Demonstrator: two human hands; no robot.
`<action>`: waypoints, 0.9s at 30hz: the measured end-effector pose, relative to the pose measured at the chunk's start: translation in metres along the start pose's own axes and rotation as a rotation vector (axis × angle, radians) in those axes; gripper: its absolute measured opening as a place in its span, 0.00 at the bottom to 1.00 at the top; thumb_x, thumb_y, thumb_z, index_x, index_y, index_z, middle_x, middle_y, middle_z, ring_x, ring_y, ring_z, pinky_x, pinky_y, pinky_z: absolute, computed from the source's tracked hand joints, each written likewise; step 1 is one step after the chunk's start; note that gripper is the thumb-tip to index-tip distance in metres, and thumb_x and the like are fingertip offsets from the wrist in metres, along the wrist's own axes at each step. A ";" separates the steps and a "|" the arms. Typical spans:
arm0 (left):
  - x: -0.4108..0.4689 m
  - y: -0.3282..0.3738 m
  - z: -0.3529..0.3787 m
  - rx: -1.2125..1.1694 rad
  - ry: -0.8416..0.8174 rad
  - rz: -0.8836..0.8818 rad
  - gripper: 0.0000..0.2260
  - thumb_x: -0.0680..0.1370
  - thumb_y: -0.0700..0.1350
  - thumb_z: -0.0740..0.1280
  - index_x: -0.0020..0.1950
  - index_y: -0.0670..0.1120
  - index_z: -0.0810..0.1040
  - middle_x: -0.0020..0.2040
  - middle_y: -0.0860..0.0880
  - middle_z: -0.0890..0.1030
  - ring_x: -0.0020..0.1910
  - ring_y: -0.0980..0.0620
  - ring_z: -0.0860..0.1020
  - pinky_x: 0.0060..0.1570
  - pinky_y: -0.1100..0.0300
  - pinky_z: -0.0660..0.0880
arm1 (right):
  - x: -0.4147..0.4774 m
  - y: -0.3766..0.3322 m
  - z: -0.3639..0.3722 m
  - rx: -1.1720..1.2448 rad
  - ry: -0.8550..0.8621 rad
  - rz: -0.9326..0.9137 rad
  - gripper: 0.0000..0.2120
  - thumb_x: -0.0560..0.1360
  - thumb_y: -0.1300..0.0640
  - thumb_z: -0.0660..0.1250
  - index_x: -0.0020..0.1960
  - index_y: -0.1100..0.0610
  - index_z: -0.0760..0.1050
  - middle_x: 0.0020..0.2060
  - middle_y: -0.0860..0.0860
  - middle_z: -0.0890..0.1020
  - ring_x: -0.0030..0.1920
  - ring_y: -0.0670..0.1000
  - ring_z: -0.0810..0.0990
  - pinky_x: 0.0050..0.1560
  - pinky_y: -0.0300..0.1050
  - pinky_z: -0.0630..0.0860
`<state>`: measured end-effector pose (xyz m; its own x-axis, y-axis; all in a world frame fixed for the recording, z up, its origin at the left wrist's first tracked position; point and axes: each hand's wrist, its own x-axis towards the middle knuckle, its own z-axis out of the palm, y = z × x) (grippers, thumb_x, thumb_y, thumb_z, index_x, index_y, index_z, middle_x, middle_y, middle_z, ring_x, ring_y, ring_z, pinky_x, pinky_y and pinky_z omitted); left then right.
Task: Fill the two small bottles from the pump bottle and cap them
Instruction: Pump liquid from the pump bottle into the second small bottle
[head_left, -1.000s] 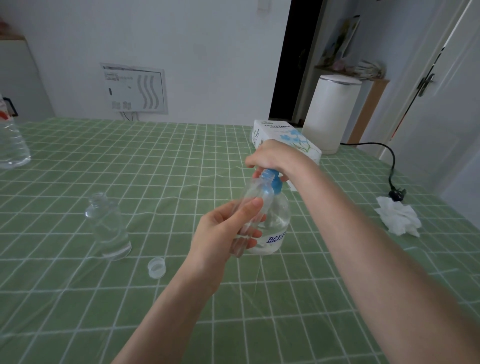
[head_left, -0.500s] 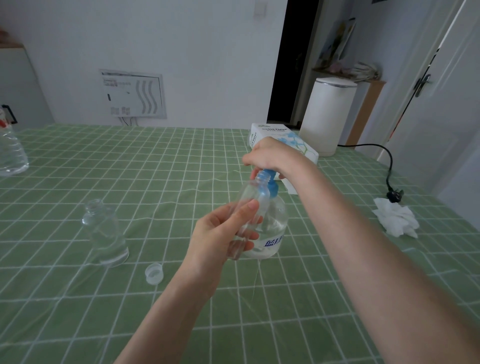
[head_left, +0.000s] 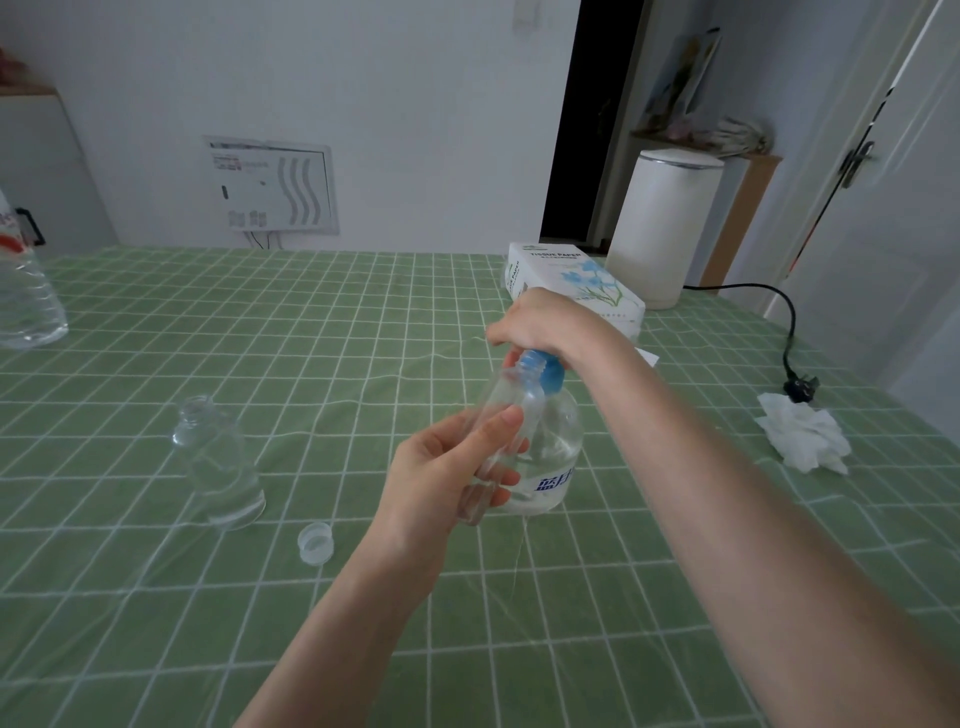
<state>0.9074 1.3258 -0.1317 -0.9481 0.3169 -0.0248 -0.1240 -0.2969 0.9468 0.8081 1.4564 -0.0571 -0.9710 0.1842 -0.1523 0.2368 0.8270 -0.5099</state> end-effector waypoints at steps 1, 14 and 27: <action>0.000 0.000 0.000 0.002 0.004 0.001 0.15 0.63 0.55 0.73 0.43 0.47 0.86 0.41 0.47 0.85 0.29 0.57 0.78 0.29 0.66 0.74 | 0.000 0.000 0.000 -0.003 0.008 -0.003 0.16 0.77 0.56 0.63 0.61 0.61 0.76 0.55 0.55 0.83 0.43 0.54 0.77 0.37 0.40 0.70; 0.002 0.003 0.003 -0.013 -0.012 0.024 0.16 0.63 0.56 0.72 0.44 0.49 0.86 0.41 0.48 0.85 0.30 0.58 0.79 0.30 0.66 0.74 | -0.002 -0.006 -0.010 -0.004 0.027 -0.003 0.14 0.77 0.57 0.61 0.59 0.60 0.76 0.53 0.55 0.84 0.46 0.53 0.80 0.32 0.40 0.68; -0.001 0.000 0.001 0.005 0.005 0.001 0.12 0.64 0.56 0.72 0.41 0.50 0.86 0.41 0.47 0.85 0.29 0.58 0.78 0.29 0.66 0.74 | -0.001 -0.001 -0.001 0.002 0.002 -0.012 0.16 0.77 0.56 0.63 0.62 0.61 0.76 0.55 0.56 0.83 0.47 0.55 0.80 0.46 0.44 0.75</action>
<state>0.9082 1.3266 -0.1315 -0.9496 0.3124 -0.0256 -0.1220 -0.2930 0.9483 0.8084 1.4563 -0.0555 -0.9738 0.1751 -0.1448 0.2252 0.8278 -0.5138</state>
